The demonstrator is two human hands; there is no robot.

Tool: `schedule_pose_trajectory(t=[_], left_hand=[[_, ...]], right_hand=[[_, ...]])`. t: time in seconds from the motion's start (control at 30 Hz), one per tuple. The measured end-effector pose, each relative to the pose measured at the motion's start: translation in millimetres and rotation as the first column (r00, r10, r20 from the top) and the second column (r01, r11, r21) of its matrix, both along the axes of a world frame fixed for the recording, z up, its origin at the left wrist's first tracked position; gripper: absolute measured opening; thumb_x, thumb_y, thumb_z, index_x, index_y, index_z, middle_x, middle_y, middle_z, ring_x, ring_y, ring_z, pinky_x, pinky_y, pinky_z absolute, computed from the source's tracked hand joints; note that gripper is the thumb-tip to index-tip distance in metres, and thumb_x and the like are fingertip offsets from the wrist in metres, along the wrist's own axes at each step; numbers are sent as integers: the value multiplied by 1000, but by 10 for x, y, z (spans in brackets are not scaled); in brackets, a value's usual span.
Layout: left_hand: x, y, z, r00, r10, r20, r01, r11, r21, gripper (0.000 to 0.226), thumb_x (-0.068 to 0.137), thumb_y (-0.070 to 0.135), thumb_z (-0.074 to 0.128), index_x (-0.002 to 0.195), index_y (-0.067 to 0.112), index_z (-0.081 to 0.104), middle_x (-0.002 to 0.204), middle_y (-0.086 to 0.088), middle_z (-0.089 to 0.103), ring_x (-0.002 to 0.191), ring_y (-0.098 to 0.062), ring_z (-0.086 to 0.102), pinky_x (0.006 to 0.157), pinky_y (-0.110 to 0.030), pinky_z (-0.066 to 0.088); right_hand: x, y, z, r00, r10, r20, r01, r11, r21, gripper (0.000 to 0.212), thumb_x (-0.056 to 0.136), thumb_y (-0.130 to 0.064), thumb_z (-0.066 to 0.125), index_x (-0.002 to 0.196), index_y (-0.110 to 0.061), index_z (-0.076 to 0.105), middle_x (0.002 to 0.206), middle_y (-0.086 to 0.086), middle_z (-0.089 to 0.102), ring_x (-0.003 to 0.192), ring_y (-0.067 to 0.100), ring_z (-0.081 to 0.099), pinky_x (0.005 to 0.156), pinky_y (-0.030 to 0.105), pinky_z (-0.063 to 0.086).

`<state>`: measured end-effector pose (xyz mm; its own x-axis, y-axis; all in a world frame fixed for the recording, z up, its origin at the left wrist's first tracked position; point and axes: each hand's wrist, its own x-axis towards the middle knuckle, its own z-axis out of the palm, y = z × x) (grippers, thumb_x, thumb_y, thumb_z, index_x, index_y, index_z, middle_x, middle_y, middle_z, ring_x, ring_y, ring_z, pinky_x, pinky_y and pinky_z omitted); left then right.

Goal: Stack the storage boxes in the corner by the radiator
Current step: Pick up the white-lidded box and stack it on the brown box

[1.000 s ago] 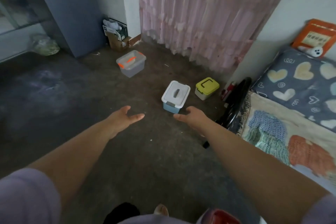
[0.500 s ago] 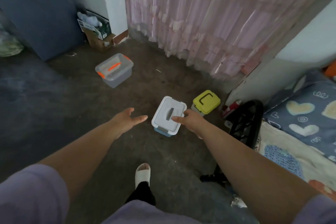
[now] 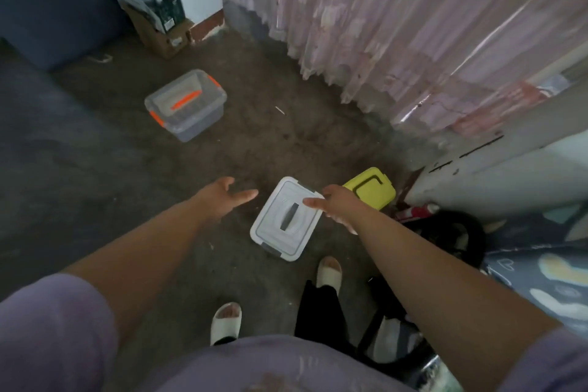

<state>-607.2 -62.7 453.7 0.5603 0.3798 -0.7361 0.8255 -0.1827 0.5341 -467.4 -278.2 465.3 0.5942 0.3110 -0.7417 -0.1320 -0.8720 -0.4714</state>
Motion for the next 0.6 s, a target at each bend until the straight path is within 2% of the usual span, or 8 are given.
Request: schedule_pose_trajectory(t=[0.13, 0.23, 0.33, 0.4, 0.47, 0.53, 0.6], left_hand=[[394, 31, -246, 993, 101, -55, -101, 995, 11, 87, 77, 58, 65, 147, 19, 32, 153, -7, 36, 136, -28, 41, 95, -31, 37], [686, -11, -457, 964, 257, -67, -256, 966, 17, 76, 80, 53, 66, 143, 18, 41, 147, -8, 45, 131, -28, 47, 104, -33, 40], [900, -178, -642, 902, 414, -125, -414, 910, 29, 83, 79, 55, 65, 147, 17, 35, 151, -9, 40, 136, -29, 41, 111, -37, 35], [1010, -370, -799, 851, 499, -164, -503, 864, 21, 84, 80, 55, 64, 148, 17, 32, 151, -7, 40, 135, -27, 42, 107, -32, 35], [1065, -579, -949, 793, 593, -138, -601, 799, -20, 75, 81, 49, 67, 143, 17, 41, 144, -6, 49, 119, -17, 52, 91, -25, 36], [1095, -755, -1137, 719, 685, -117, -693, 720, -37, 68, 80, 41, 70, 139, 15, 47, 138, -7, 54, 102, -10, 50, 84, -23, 34], [1085, -862, -1319, 689, 709, -152, -722, 689, -61, 74, 79, 43, 71, 141, 14, 44, 143, -9, 49, 111, -15, 50, 87, -25, 34]], right_hand=[[648, 132, -254, 993, 101, -56, -102, 995, -4, 84, 81, -47, 71, 145, -4, 37, 146, 15, 45, 127, 31, 50, 105, 45, 44], [1234, 261, -509, 958, 275, -82, -280, 959, -47, 84, 84, -47, 68, 147, -2, 34, 149, 17, 42, 131, 32, 48, 108, 44, 41], [1718, 393, -770, 903, 414, -116, -424, 902, -78, 82, 85, -49, 66, 146, -3, 36, 148, 16, 44, 129, 32, 49, 108, 46, 42], [1965, 454, -971, 861, 491, -133, -504, 860, -87, 80, 85, -50, 66, 143, -2, 39, 145, 16, 47, 126, 32, 52, 104, 42, 44], [2125, 503, -1158, 835, 537, -120, -548, 831, -95, 76, 85, -50, 66, 139, -1, 45, 140, 17, 50, 123, 33, 53, 94, 35, 45], [2251, 542, -1394, 805, 581, -121, -592, 799, -105, 73, 84, -51, 66, 135, -2, 49, 137, 17, 53, 119, 32, 55, 86, 32, 43], [2308, 550, -1596, 771, 621, -143, -637, 759, -137, 74, 84, -54, 64, 137, -4, 48, 139, 15, 52, 121, 32, 54, 83, 30, 40]])
